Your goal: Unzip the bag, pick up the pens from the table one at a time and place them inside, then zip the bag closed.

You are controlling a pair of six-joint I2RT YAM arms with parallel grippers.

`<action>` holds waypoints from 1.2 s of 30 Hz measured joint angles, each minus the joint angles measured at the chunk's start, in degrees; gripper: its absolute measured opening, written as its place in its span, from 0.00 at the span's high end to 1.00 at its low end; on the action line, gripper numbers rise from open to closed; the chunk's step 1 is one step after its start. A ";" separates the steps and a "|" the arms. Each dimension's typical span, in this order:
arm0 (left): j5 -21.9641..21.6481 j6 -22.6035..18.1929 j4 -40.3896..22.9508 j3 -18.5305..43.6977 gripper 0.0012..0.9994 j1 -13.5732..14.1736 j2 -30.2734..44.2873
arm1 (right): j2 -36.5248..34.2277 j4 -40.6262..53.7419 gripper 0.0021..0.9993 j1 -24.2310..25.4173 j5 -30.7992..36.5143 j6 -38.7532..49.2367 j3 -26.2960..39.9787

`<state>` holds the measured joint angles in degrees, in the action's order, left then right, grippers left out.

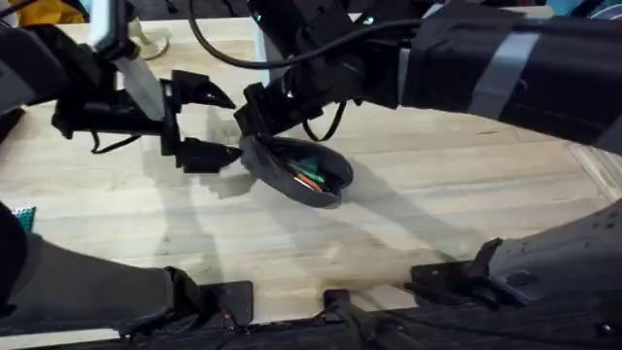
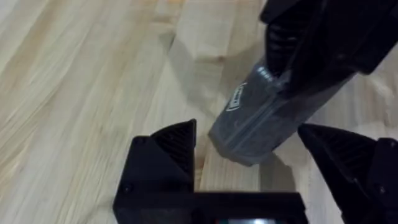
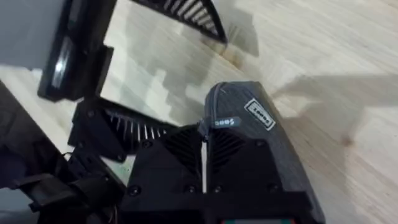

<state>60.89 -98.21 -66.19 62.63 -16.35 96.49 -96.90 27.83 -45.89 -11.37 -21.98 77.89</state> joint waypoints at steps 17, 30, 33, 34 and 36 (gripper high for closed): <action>-4.74 0.04 0.23 0.00 0.01 6.30 3.11 | 0.00 -0.97 0.97 0.00 1.10 0.17 -0.02; 2.09 0.18 1.50 0.00 0.03 9.50 6.28 | -0.02 -1.14 0.97 0.00 1.13 0.17 -0.02; 2.09 0.28 1.55 0.00 0.17 10.38 6.38 | -0.02 -1.16 0.97 0.00 1.13 0.17 -0.02; 2.09 0.25 1.55 0.00 0.21 10.60 6.38 | -0.01 -1.18 0.97 0.00 1.14 0.17 -0.02; 1.98 0.28 1.53 0.00 0.24 11.04 6.38 | 0.00 -1.18 0.97 0.00 1.19 0.17 -0.02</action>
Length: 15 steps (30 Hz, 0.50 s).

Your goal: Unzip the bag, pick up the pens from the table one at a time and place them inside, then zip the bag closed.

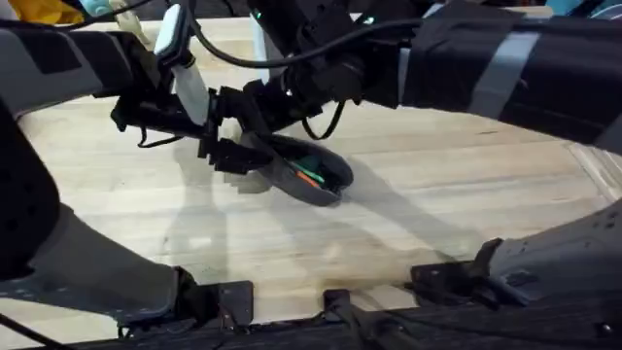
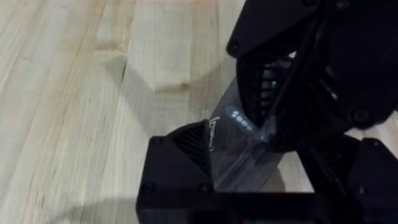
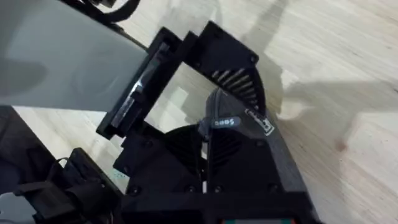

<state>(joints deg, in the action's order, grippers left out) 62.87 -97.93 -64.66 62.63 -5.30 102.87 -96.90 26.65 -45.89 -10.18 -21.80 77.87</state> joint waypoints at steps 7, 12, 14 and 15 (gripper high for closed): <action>-3.57 0.00 0.02 0.00 0.25 0.18 0.00 | 0.00 -0.02 0.97 0.00 0.07 -0.02 0.00; -5.72 -0.01 0.03 0.00 0.30 0.20 0.00 | -0.02 -0.02 0.97 0.00 0.07 -0.02 0.00; -5.86 0.04 0.22 0.00 0.38 0.20 0.00 | 0.00 -0.02 0.97 0.00 0.05 -0.02 0.00; -5.91 0.01 0.25 0.00 0.43 0.18 0.00 | -0.01 -0.04 0.97 0.00 0.05 -0.02 0.00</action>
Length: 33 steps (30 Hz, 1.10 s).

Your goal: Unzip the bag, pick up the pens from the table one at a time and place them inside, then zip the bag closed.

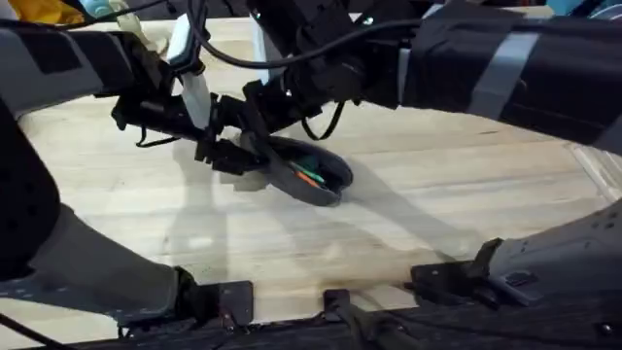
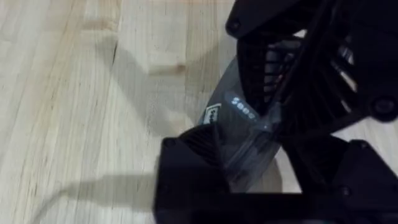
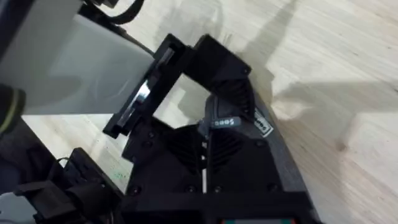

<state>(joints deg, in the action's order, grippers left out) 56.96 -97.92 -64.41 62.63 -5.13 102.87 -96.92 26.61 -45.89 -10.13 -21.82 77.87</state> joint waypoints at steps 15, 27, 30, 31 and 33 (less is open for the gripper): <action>0.18 0.23 0.07 0.00 0.95 0.11 0.00 | 0.02 1.74 0.97 -0.04 -0.20 1.39 0.00; 0.07 0.23 0.18 0.02 0.96 0.80 0.00 | 0.06 9.59 0.97 1.89 0.73 9.67 0.94; 0.28 0.26 0.25 0.01 0.96 0.87 0.00 | 0.10 10.67 0.97 3.03 0.05 10.63 1.01; 0.42 0.26 0.25 0.02 0.96 0.96 0.00 | 0.10 10.95 0.97 3.41 -0.28 10.82 1.01; 0.47 0.25 0.40 0.01 0.96 1.26 0.00 | 0.10 11.94 0.97 4.23 -0.81 11.17 1.03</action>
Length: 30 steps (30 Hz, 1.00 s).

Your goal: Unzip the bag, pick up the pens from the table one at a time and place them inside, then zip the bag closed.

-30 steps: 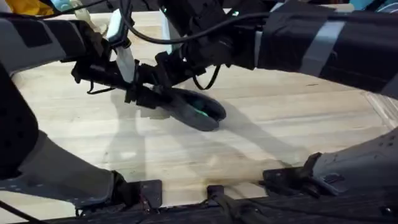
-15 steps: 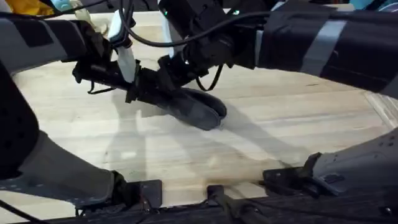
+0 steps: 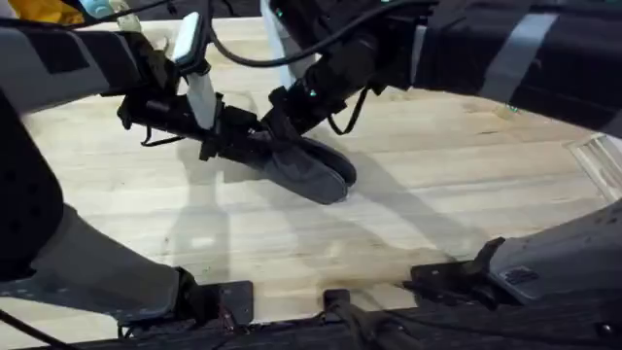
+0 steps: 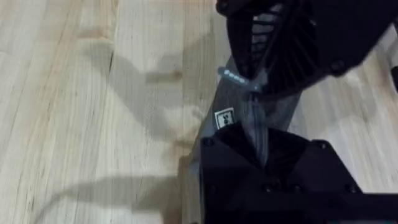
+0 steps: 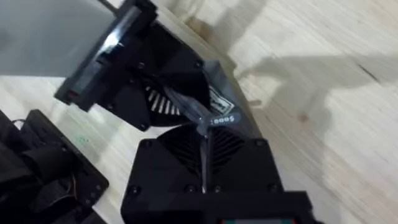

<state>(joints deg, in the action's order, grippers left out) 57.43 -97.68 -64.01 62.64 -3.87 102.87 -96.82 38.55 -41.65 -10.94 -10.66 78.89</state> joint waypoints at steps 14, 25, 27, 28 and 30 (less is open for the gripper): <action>2.05 0.03 0.00 -0.01 0.96 1.12 0.89 | 0.02 9.96 0.97 7.78 -5.69 0.39 0.70; 1.64 0.14 -0.13 -0.01 0.96 1.25 1.11 | 2.14 16.24 0.97 16.60 -3.24 0.87 0.63; 1.04 0.14 -0.22 -0.01 0.96 0.22 1.16 | 2.37 16.83 0.97 19.63 0.21 0.90 0.63; 0.79 0.14 -0.31 -0.01 0.96 -0.71 1.22 | 2.49 17.88 0.97 22.23 3.44 0.93 0.63; 0.81 0.14 -0.26 -0.01 0.96 -0.80 1.22 | 2.56 20.31 0.97 22.45 5.03 1.14 0.63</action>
<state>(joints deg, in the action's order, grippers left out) 58.24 -97.54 -64.27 62.63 -4.67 104.09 -94.26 58.86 -19.20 -5.91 -9.52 79.53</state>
